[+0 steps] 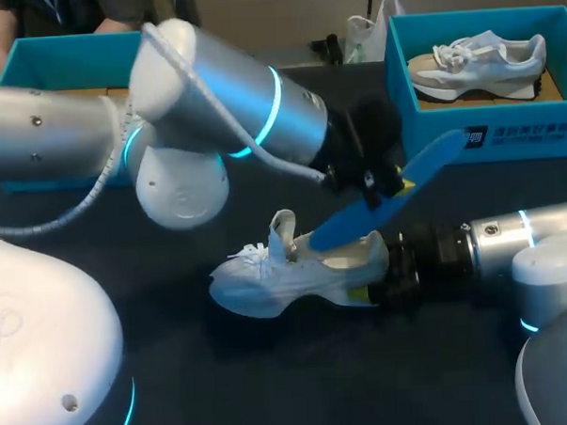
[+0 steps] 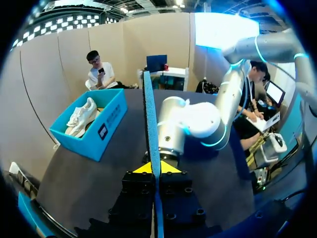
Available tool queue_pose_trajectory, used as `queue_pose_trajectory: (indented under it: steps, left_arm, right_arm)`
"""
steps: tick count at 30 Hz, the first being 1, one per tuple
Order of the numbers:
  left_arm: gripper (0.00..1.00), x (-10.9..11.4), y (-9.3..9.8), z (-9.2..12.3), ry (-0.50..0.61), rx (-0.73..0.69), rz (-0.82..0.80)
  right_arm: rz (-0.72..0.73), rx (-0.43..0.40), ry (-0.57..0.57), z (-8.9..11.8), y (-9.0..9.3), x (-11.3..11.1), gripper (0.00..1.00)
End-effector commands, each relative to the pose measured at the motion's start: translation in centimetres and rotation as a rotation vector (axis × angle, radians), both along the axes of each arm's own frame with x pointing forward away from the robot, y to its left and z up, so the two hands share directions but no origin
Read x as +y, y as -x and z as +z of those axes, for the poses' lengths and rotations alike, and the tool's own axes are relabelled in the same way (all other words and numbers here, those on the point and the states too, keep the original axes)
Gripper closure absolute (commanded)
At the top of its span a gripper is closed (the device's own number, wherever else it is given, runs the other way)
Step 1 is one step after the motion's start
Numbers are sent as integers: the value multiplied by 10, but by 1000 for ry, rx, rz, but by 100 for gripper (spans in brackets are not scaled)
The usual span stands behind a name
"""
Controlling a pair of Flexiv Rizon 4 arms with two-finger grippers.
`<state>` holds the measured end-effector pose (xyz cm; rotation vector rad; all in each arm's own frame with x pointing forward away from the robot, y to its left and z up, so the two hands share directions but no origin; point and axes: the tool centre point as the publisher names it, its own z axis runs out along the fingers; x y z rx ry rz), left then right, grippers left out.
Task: Take the shoe out of the shoebox, open the shoe tongue, remove and reinsert the insole, then place the shoe into the shoebox
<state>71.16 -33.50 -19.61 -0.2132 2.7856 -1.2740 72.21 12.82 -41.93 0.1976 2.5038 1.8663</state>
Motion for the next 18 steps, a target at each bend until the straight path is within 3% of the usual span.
queue_pose_trajectory:
  steps: [1,3,8,18]
  left_arm:
    - [100,18,11,39,44,75,-98]
    - [100,21,18,52,66,71,-101]
    - [100,35,34,113,150,59,-158]
    - [100,35,34,113,150,59,-158]
  right_arm:
    - [0,3,6,0,0,1,100]
    - [0,3,6,0,0,1,100]
    - [0,3,6,0,0,1,100]
    - [0,3,6,0,0,1,100]
